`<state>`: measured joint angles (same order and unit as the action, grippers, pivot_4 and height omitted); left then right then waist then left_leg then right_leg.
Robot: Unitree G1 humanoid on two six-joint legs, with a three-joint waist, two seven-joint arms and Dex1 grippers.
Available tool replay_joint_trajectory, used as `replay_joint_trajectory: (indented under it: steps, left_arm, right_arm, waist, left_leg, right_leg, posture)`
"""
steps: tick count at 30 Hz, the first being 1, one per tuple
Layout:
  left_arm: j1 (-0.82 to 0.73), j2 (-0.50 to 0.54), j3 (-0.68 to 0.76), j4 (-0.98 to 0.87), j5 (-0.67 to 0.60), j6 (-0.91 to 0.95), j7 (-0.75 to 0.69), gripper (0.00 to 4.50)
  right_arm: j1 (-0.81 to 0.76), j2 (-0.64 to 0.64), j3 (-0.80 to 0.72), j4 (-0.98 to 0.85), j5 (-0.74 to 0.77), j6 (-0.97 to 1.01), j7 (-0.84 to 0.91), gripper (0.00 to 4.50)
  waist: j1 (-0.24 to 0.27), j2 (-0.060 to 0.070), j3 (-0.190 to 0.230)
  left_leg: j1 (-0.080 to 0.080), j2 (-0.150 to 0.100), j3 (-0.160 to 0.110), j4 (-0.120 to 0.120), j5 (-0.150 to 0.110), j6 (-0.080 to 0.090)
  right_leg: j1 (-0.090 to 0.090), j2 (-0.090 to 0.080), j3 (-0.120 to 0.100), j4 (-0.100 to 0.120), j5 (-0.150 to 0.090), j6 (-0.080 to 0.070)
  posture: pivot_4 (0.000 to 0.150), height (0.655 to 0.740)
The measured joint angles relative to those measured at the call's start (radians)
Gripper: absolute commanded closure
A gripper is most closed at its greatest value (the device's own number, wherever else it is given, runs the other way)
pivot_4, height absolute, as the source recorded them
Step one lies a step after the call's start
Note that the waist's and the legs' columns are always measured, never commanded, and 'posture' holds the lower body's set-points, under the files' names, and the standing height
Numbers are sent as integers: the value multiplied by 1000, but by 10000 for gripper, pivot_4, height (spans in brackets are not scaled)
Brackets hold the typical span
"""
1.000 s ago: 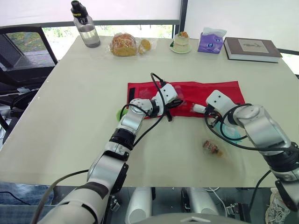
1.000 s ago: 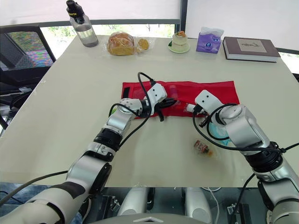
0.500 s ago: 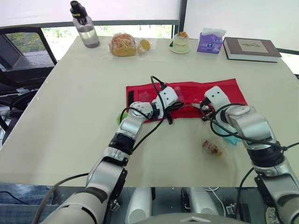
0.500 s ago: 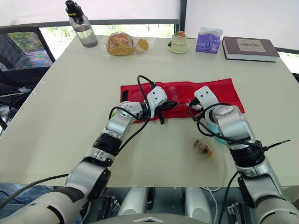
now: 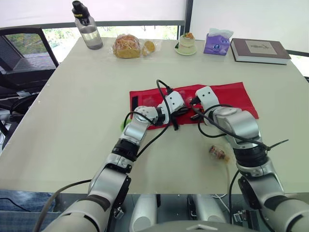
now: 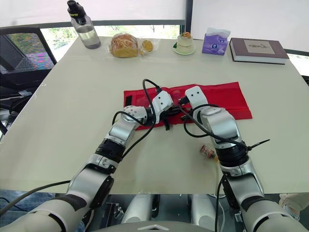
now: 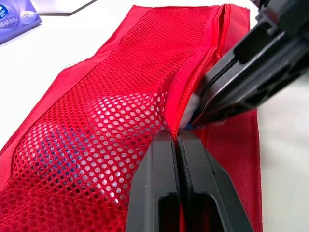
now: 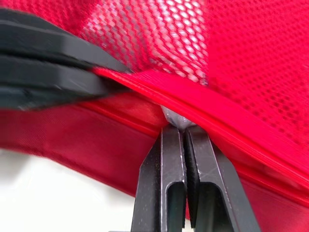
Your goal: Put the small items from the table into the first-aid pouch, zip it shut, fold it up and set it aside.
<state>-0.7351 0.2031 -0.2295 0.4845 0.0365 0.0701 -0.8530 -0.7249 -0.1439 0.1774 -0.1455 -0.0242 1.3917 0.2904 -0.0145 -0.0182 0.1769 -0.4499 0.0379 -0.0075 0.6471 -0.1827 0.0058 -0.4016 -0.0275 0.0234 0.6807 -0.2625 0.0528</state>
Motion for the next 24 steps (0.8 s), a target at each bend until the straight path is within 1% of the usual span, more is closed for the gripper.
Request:
replay_joint_trajectory:
  steps: [3,4,5,6,8,11,16,19,24]
  left_arm:
    - [0,0,-3,0,0,-1,-2,45000]
    - [0,1,-3,0,0,-1,-2,45000]
    - [0,3,-4,0,0,-1,-3,45000]
    - [0,4,-4,0,0,-2,-3,45000]
    - [0,6,-4,1,0,-3,-5,45000]
    - [-6,7,-3,22,-2,-9,-5,45000]
    - [-38,10,10,82,-21,-6,-20,45000]
    - [-43,17,14,89,-27,1,-41,45000]
    - [-45,30,24,98,-40,13,-63,45000]
  right_arm:
    - [0,22,-25,18,1,-21,-25,44681]
    - [0,23,-30,20,1,-24,-29,39349]
    - [0,23,-37,23,3,-29,-34,37241]
    - [0,22,-42,23,5,-31,-35,32131]
    - [0,21,-47,22,10,-35,-35,24952]
    - [11,15,-47,-5,22,-33,-35,24952]
    - [46,-32,-44,-82,59,-11,-12,24952]
    - [75,-78,-44,-154,89,23,12,24952]
    - [168,-205,-49,-265,149,41,65,24952]
  waist:
    - [1,0,0]
    - [1,0,0]
    - [1,0,0]
    - [1,0,0]
    - [0,0,0]
    - [0,0,0]
    - [0,0,0]
    - [0,0,0]
    - [-2,0,0]
  left_leg:
    - [0,0,0,0,0,0]
    - [0,0,0,0,0,0]
    - [0,0,0,0,0,0]
    - [0,0,0,0,0,0]
    - [0,0,0,0,0,0]
    - [0,0,0,-1,0,0]
    - [0,0,0,-1,0,0]
    - [0,0,0,-1,0,0]
    - [0,0,1,-2,0,0]
  right_leg:
    - [0,0,0,0,0,0]
    - [0,0,0,0,0,0]
    - [0,0,0,0,0,0]
    - [0,0,0,-1,0,0]
    - [0,0,0,-1,0,0]
    - [0,0,0,-1,0,0]
    - [0,0,0,-1,0,0]
    - [0,0,0,-1,0,0]
    - [-1,0,1,-1,0,0]
  posture:
    - [1500,7400]
    - [1500,7400]
    - [1500,7400]
    - [1500,7400]
    - [1500,7400]
    - [1500,7400]
    - [1500,7400]
    - [1500,7400]
    - [1500,7400]
